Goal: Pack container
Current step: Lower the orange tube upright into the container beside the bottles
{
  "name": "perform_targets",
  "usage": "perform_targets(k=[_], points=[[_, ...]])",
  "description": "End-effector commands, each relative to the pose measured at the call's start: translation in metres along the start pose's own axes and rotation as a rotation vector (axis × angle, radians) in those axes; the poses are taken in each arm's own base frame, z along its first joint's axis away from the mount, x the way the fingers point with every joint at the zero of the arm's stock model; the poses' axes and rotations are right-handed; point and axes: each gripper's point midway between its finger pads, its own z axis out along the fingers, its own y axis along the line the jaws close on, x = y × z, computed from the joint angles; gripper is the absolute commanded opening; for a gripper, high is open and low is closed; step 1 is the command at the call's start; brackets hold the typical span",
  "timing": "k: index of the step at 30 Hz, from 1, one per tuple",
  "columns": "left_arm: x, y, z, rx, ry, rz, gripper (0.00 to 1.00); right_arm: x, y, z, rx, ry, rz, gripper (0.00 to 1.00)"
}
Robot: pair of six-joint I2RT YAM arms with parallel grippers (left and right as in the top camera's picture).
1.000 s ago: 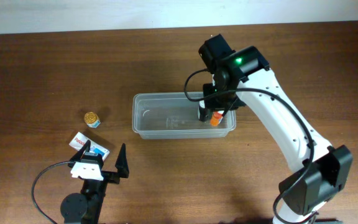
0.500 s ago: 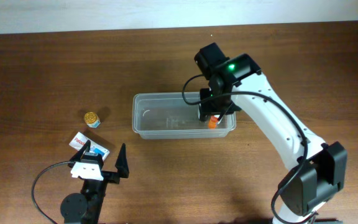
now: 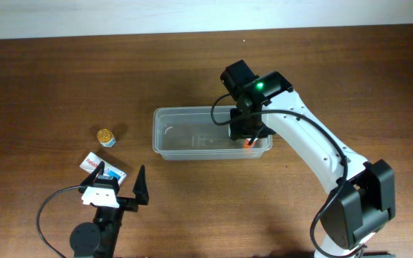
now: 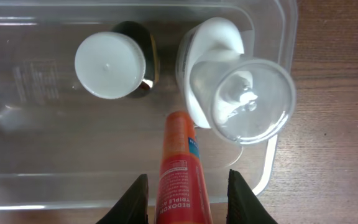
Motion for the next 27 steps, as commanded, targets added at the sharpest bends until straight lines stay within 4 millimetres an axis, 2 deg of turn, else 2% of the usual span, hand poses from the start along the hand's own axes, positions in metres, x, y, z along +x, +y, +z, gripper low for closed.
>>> perform_targets(k=[1,18,24,27], points=[[0.000,0.003,0.000,-0.012,-0.002,-0.002,0.99,-0.001,-0.002,-0.001,0.022,-0.021,0.037,0.25],[0.000,0.003,0.000,-0.012,-0.002,-0.002,0.99,0.008,-0.002,0.022,0.025,0.010,0.035,0.25],[0.001,0.003,0.000,-0.012,-0.002,-0.003,0.99,0.006,-0.001,0.023,0.022,0.003,0.036,0.25],[0.000,0.003,0.000,-0.012,-0.002,-0.002,0.99,0.006,-0.001,0.023,0.022,0.003,0.036,0.31]])
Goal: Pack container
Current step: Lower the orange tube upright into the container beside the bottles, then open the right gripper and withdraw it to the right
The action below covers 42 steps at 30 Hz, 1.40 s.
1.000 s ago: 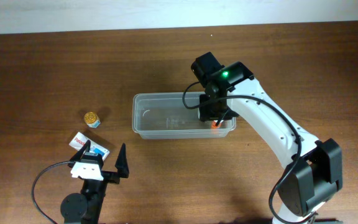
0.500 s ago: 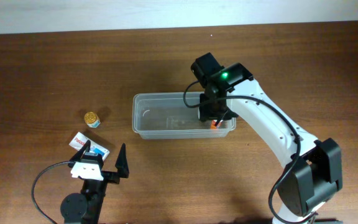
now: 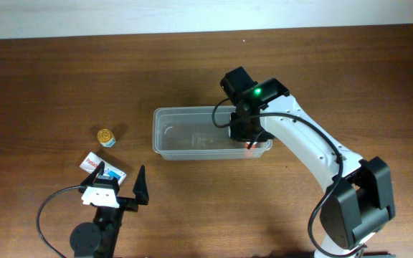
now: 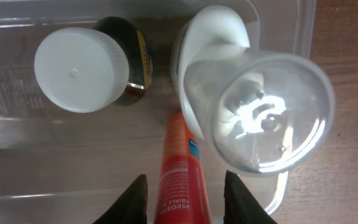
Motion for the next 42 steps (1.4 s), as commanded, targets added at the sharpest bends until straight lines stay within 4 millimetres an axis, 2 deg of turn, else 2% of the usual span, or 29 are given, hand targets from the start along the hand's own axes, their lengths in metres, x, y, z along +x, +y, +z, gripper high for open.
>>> perform_targets(k=[1,4,12,18,25,29,32,35,38,42], points=[[0.001,0.003,0.000,-0.012,-0.002,-0.003,0.99,0.002,0.001,0.002,0.009,0.000,0.002,0.32],[0.000,0.003,0.000,-0.012,-0.002,-0.002,0.99,0.002,0.001,0.002,0.009,0.000,0.002,0.33],[0.001,0.003,0.000,-0.012,-0.002,-0.002,0.99,0.001,0.000,0.002,0.009,-0.001,0.005,0.43],[0.000,0.003,0.000,-0.012,-0.002,-0.002,0.99,-0.006,-0.002,-0.009,0.003,-0.014,0.015,0.57],[0.000,0.003,0.000,-0.012,-0.002,-0.002,0.99,-0.027,0.002,-0.061,-0.033,-0.078,-0.014,0.80],[0.001,0.003,0.000,-0.012,-0.002,-0.002,0.99,-0.041,-0.008,-0.105,-0.054,-0.132,0.006,0.94],[0.001,0.003,0.000,-0.012,-0.002,-0.002,1.00,-0.052,-0.028,-0.139,-0.064,-0.177,0.060,0.98],[0.001,0.003,0.000,-0.012,-0.002,-0.002,0.99,-0.061,-0.061,-0.164,-0.062,-0.212,0.142,0.99],[0.000,0.003,0.000,-0.012,-0.002,-0.002,0.99,-0.067,-0.109,-0.182,-0.039,-0.229,0.263,0.98],[0.001,0.003,0.000,-0.012,-0.002,-0.002,0.99,-0.071,-0.176,-0.186,0.008,-0.240,0.391,0.98]])
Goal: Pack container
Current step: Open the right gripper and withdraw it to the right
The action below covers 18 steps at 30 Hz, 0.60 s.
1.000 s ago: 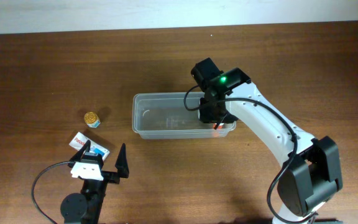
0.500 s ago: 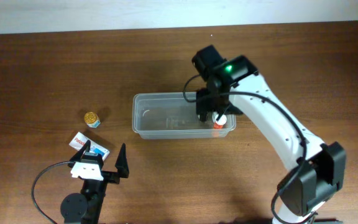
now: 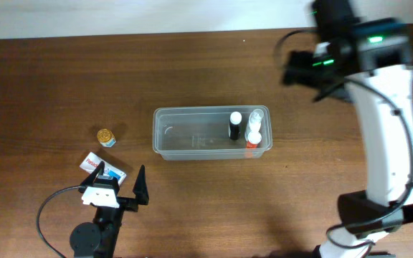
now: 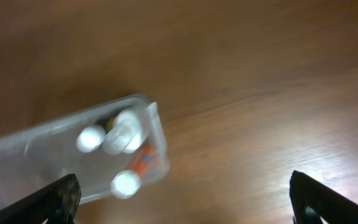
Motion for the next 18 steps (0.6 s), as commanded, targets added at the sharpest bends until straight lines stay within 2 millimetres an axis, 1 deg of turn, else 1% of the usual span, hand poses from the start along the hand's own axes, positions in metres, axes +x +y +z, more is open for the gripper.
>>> perform_targets(k=[1,2,3,4,8,12,14,16,18], points=[[0.001,0.003,0.000,-0.016,-0.002,-0.002,0.99,-0.022,-0.051,-0.004,0.057,-0.035,0.078,0.98],[0.001,0.005,0.000,-0.024,-0.003,-0.002,1.00,-0.028,-0.074,-0.003,0.080,-0.035,0.112,0.98],[0.000,0.004,0.000,-0.023,-0.003,-0.002,0.99,-0.031,-0.086,-0.002,0.093,-0.033,0.136,0.98],[0.001,0.004,0.000,-0.024,-0.003,-0.002,0.99,-0.033,-0.104,-0.001,0.112,-0.031,0.174,0.98],[0.001,0.005,0.000,-0.024,-0.003,-0.002,1.00,-0.038,-0.142,-0.001,0.150,-0.032,0.272,0.98],[0.000,0.004,0.000,-0.020,-0.004,-0.002,0.99,-0.039,-0.169,-0.002,0.176,-0.035,0.341,0.98],[0.000,0.004,0.000,-0.020,-0.006,-0.002,0.99,-0.039,-0.177,-0.003,0.184,-0.036,0.361,0.98],[-0.006,0.000,-0.001,0.002,-0.016,-0.015,0.99,-0.038,-0.183,-0.003,0.189,-0.037,0.376,0.98],[-0.017,-0.008,-0.004,0.041,-0.025,-0.071,0.99,-0.038,-0.185,-0.004,0.192,-0.038,0.383,0.98]])
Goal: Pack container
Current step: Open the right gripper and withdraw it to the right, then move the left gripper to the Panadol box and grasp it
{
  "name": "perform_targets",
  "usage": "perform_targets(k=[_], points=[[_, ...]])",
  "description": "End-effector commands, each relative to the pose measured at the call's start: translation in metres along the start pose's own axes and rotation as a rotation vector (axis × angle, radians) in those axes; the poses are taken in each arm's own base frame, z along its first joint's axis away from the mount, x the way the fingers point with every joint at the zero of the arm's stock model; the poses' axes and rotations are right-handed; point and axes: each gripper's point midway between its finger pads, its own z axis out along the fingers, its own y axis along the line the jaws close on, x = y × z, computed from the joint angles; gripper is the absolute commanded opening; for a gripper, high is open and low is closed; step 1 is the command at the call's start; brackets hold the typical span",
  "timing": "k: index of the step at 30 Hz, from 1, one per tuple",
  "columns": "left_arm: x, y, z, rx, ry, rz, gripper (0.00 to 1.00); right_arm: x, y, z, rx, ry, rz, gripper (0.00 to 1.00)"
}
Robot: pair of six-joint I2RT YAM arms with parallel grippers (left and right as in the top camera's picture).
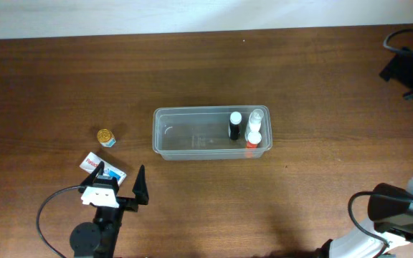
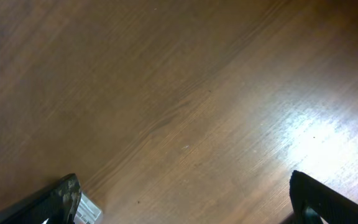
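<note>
A clear plastic container (image 1: 192,136) sits mid-table. Its right end holds a black bottle with a white cap (image 1: 234,125), a white spray bottle (image 1: 256,120) and an orange tube (image 1: 249,145). Left of it on the wood lie a small gold-lidded jar (image 1: 105,136) and a white-and-blue packet (image 1: 105,167). My left gripper (image 1: 117,183) rests open at the front left, beside the packet. My right gripper (image 1: 407,69) is at the far right edge. In its wrist view the right gripper (image 2: 185,198) is wide open over bare wood, holding nothing.
The brown wooden table (image 1: 63,79) runs to a pale wall at the back. A black cable (image 1: 49,208) loops by the left arm's base. A small white label-like patch (image 2: 89,209) shows beside my right gripper's left fingertip; what it is cannot be told.
The right arm has moved from the upper right of the table to its far right edge. Its wrist view has lost the container and shows only wood. The left arm is unchanged.
My right gripper was down in the container's right end, its fingers either side of the orange tube, beside the two bottles. Later it stood wide open, high and off to the upper right, the tube left in the container. Now it is at the table's right edge.
</note>
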Motion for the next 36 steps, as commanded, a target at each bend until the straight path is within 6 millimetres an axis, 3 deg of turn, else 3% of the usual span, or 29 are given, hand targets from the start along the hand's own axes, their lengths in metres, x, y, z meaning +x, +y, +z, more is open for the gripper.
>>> perform_targets(k=[1,9,14,19,23,26,29,33,36], points=[[-0.025,-0.010,-0.007,0.047,-0.028,-0.087,0.99,-0.001,-0.007,-0.001,0.013,-0.005,0.002,0.98],[-0.074,-0.004,-0.014,-0.054,0.185,-0.140,0.99,-0.001,-0.007,-0.001,0.013,-0.005,0.001,0.98],[-0.109,-0.003,0.008,-0.095,0.464,-0.182,0.99,-0.001,-0.007,-0.001,0.013,-0.005,0.001,0.98],[-0.120,-0.004,0.024,-0.116,0.754,-0.228,0.99,-0.001,-0.007,-0.001,0.013,-0.005,0.001,0.98],[-0.112,-0.022,0.036,-0.021,0.923,-0.314,0.99,-0.001,-0.007,-0.001,0.013,-0.005,0.001,0.98],[-0.093,-0.031,0.048,0.034,1.018,-0.373,1.00,-0.001,-0.007,-0.001,0.013,-0.005,0.001,0.99],[-0.071,-0.018,0.058,-0.027,1.089,-0.367,0.99,-0.001,-0.007,-0.001,0.013,-0.005,0.001,0.98],[-0.035,0.017,0.053,-0.416,1.201,-0.549,1.00,-0.001,-0.007,-0.001,0.013,-0.005,0.001,0.99],[-0.016,0.032,0.046,-0.585,1.232,-0.601,0.99,-0.001,-0.007,-0.001,0.013,-0.004,0.001,0.98]])
